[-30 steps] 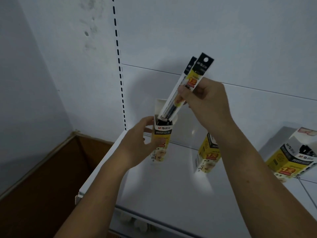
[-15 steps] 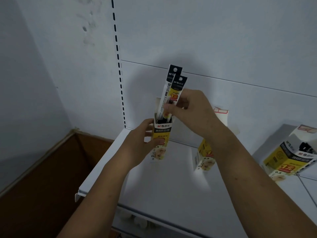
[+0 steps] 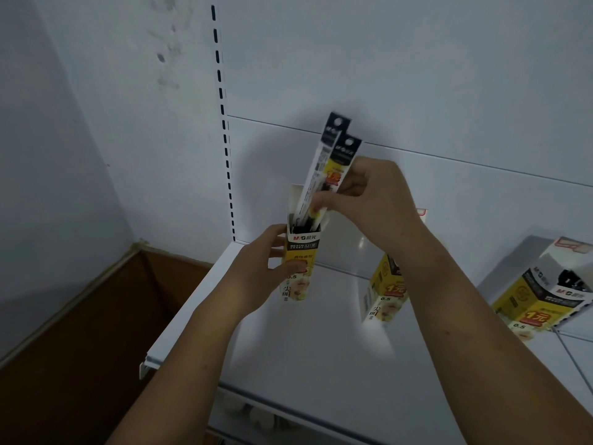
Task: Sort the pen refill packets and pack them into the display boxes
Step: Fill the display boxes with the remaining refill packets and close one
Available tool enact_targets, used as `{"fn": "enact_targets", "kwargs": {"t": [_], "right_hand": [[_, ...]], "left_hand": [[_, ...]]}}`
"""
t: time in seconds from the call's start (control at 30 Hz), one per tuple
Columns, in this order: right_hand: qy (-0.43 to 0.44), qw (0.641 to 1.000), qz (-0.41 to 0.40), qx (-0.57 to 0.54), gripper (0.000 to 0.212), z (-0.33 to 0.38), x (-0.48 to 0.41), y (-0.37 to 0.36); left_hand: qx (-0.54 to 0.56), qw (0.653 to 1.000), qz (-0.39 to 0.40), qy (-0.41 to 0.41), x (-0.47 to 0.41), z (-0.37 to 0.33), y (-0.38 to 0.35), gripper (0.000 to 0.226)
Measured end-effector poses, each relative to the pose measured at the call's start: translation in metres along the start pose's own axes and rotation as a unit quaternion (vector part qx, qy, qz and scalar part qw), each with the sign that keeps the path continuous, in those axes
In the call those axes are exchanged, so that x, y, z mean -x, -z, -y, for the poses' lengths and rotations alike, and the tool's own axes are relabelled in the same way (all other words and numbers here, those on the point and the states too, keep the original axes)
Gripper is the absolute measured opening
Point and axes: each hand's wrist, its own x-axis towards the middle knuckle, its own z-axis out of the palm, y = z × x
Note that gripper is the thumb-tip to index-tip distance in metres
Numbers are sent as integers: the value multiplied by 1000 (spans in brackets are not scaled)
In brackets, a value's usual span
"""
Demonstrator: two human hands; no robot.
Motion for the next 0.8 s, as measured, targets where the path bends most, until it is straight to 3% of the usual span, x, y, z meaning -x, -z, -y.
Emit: {"fn": "enact_targets", "kwargs": {"t": [0.33,0.63,0.8], "right_hand": [[52,996,4,-78,14,2,-4,35],[22,994,103,-1,11,-11,-3,18],[4,996,84,39,17,-14,-6,4]], "left_hand": [[-9,1000,-2,2,1,1,0,57],[-21,1000,-2,3,1,0,-1,56],[-24,1000,-4,9,-1,-1,-2,54]]}}
